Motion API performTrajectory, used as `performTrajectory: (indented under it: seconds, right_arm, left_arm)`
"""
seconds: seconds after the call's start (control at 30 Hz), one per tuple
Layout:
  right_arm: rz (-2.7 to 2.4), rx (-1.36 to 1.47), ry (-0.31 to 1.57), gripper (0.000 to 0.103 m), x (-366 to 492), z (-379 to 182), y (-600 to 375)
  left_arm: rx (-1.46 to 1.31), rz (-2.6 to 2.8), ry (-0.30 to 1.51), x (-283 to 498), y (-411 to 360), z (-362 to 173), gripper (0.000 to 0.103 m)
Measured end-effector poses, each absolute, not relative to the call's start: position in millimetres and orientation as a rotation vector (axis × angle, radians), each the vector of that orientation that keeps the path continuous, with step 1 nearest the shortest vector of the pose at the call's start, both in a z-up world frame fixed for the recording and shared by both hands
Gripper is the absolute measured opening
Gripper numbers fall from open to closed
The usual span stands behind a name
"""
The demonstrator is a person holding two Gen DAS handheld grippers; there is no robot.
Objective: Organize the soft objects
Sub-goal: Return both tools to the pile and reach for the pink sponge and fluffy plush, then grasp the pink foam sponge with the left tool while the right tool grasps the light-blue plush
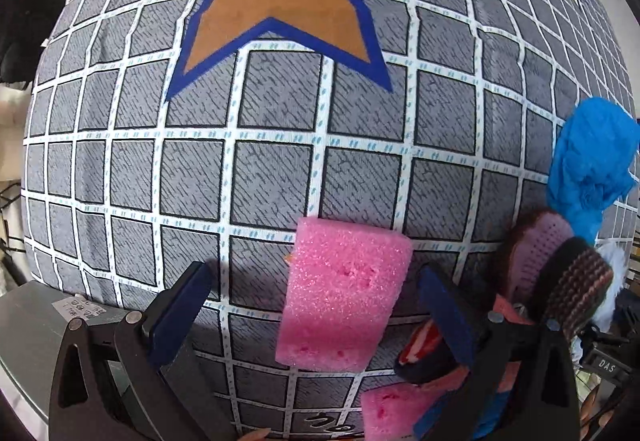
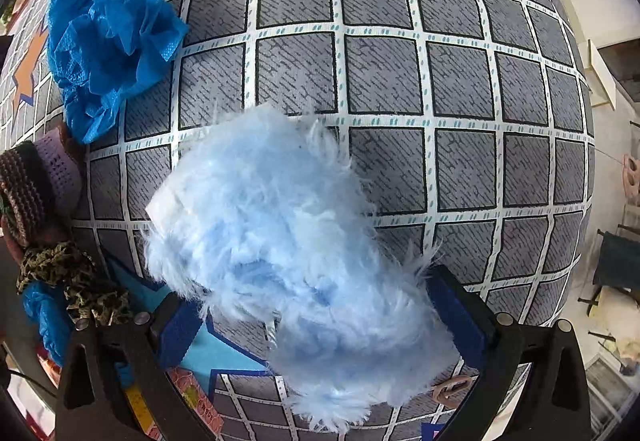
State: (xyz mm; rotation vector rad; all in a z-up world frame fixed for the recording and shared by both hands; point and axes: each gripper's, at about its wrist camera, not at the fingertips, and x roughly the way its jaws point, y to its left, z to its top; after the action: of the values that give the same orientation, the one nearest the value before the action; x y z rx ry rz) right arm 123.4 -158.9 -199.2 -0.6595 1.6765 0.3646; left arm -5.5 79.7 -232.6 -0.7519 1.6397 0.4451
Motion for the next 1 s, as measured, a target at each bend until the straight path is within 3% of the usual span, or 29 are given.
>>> performTrajectory:
  seconds: [0.57,0.63,0.7,0.77,0.8,0.87,1.0]
  right_arm:
    - [0.367,-0.658,1.677,0.103,126,-200,-161]
    - [0.360,-0.655,1.686,0.103,125,-199,-161]
    - [0.337,-0.629,1.692,0.095,125,-195,-165]
    - [0.345,-0.627,1.682,0.076,124,-190,-166]
    - [0.359,-0.633,1.674,0.069,123,-187,-165]
    - [0.395,-0.649,1.656,0.032,121,-179,-163]
    - [0.404,-0.548,1.694,0.031,127,-168,-172]
  left_arm:
    - [-0.759,0.444,1.645,-14,81,-235,0.103]
    - [-0.747,0.434,1.639,-11,79,-232,0.096]
    - [-0.713,0.415,1.626,-6,73,-226,0.085]
    - [-0.667,0.382,1.610,0,66,-217,0.070]
    - [-0.641,0.374,1.601,3,64,-212,0.051]
    - [-0.609,0.375,1.586,7,61,-205,0.046]
    - [-0.589,0.418,1.537,8,64,-185,0.046]
